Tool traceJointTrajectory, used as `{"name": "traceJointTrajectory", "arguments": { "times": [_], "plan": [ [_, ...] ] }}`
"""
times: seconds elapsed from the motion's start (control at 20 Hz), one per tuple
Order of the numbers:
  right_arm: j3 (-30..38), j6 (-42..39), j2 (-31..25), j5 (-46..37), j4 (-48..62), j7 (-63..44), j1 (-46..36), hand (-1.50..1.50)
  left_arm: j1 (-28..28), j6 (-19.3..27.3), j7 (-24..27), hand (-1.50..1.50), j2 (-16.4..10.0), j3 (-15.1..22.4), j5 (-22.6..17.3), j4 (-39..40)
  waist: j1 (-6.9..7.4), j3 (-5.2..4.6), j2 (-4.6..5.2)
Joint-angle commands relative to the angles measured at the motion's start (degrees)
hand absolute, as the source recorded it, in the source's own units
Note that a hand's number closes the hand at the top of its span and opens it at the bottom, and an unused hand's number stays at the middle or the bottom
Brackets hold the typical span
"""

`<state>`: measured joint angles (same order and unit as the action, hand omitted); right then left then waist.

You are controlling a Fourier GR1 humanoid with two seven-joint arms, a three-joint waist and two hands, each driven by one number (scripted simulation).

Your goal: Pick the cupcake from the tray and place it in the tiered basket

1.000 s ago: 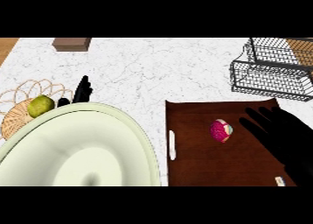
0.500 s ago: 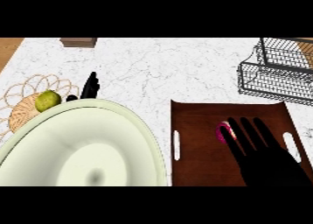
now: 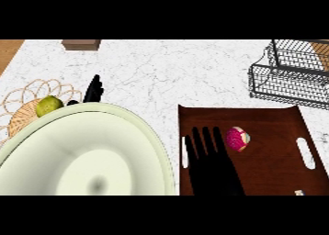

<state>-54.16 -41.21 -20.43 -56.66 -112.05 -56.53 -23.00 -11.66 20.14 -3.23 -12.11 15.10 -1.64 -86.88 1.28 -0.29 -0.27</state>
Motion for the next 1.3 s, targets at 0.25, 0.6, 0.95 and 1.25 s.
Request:
{"name": "traceJointTrajectory", "arguments": {
  "times": [0.25, 0.6, 0.95, 1.25],
  "plan": [
    [0.3, -13.1, 17.2, -8.2, 12.7, -14.0, 0.0, -1.50, 2.0, 0.5, 2.2, 0.00, 0.5, -0.4, 0.7, 0.7, -1.35, 0.12, 0.02],
    [1.5, -17.0, 19.1, -17.1, 13.5, -10.4, 2.0, -1.50, 1.4, -1.7, 0.7, 0.00, -0.2, -2.0, -1.0, -0.9, -1.49, 0.23, 0.04],
    [2.5, -23.2, 20.3, -22.4, 14.4, -6.1, 2.8, -1.50, 0.9, 1.6, -1.4, 0.00, 2.9, 0.9, 3.4, -1.6, -1.42, 0.28, 0.09],
    [0.8, -27.2, 18.3, -27.2, 11.2, 0.9, 2.7, -1.50, 5.2, -0.5, 2.1, 0.00, 2.0, -1.0, 2.8, -3.7, -1.23, 0.28, 0.14]
  ]
}}
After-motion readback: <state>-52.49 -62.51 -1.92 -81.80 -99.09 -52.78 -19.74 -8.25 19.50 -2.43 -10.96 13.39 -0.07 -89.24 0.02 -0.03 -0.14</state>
